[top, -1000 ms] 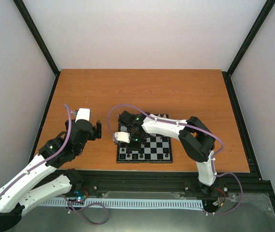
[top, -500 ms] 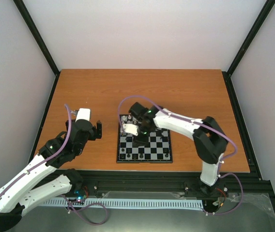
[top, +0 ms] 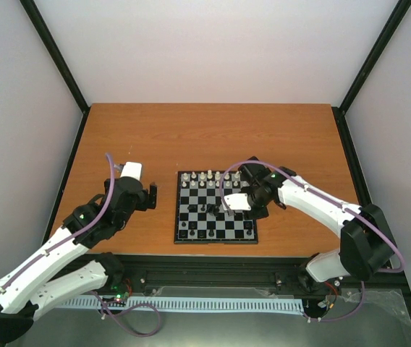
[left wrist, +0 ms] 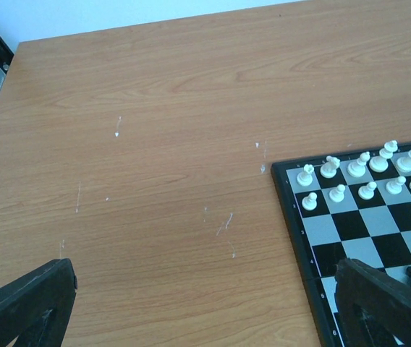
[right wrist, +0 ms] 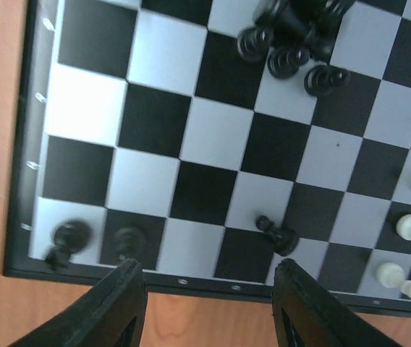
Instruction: Set up the chess pieces on the board
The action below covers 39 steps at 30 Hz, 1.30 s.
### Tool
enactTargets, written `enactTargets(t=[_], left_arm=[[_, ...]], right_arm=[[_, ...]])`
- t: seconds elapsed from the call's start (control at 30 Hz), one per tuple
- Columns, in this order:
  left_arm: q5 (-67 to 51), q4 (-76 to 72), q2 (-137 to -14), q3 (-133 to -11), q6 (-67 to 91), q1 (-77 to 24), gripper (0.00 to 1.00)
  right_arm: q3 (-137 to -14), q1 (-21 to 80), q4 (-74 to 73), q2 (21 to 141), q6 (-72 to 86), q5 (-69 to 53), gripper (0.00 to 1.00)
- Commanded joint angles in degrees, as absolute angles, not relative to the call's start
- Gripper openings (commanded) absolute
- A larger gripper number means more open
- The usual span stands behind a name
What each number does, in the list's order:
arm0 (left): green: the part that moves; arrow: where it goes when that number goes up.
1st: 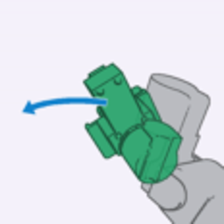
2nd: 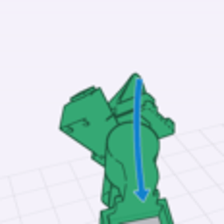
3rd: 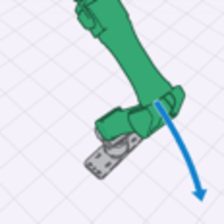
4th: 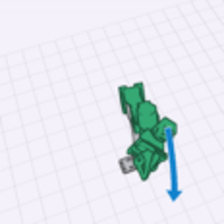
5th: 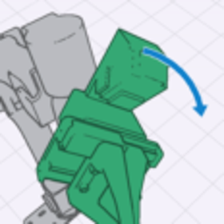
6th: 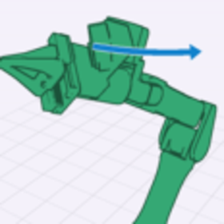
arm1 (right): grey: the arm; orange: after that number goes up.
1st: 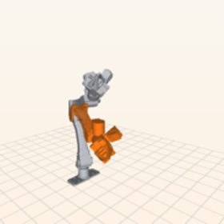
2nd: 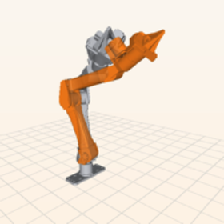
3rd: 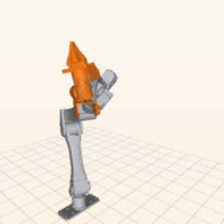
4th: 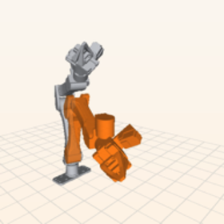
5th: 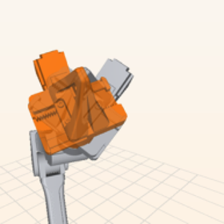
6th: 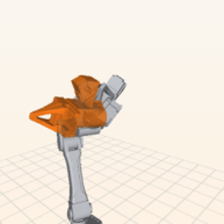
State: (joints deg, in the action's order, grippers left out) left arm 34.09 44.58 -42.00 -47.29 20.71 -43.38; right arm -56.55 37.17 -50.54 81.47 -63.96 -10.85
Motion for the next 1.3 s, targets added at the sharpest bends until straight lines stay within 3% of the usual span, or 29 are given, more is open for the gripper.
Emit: enactTargets(t=[0.0, 0.63, 1.27], left_arm=[[32.8, 43.2, -42.5, -47.7, 19.4, -42.8, 1.00], [30.3, 41.6, -43.1, -46.7, 18.1, -42.8, 1.00], [29.6, 41.2, -43.0, -46.4, 17.9, -42.8, 1.00]], right_arm=[[-56.1, 36.9, -45.7, 83.3, -74.1, -3.2, 0.48], [-63.8, 34.8, -46.9, 97.1, -77.4, -2.9, 0.44], [-64.8, 33.1, -49.6, 100.6, -75.5, -1.8, 0.38]])
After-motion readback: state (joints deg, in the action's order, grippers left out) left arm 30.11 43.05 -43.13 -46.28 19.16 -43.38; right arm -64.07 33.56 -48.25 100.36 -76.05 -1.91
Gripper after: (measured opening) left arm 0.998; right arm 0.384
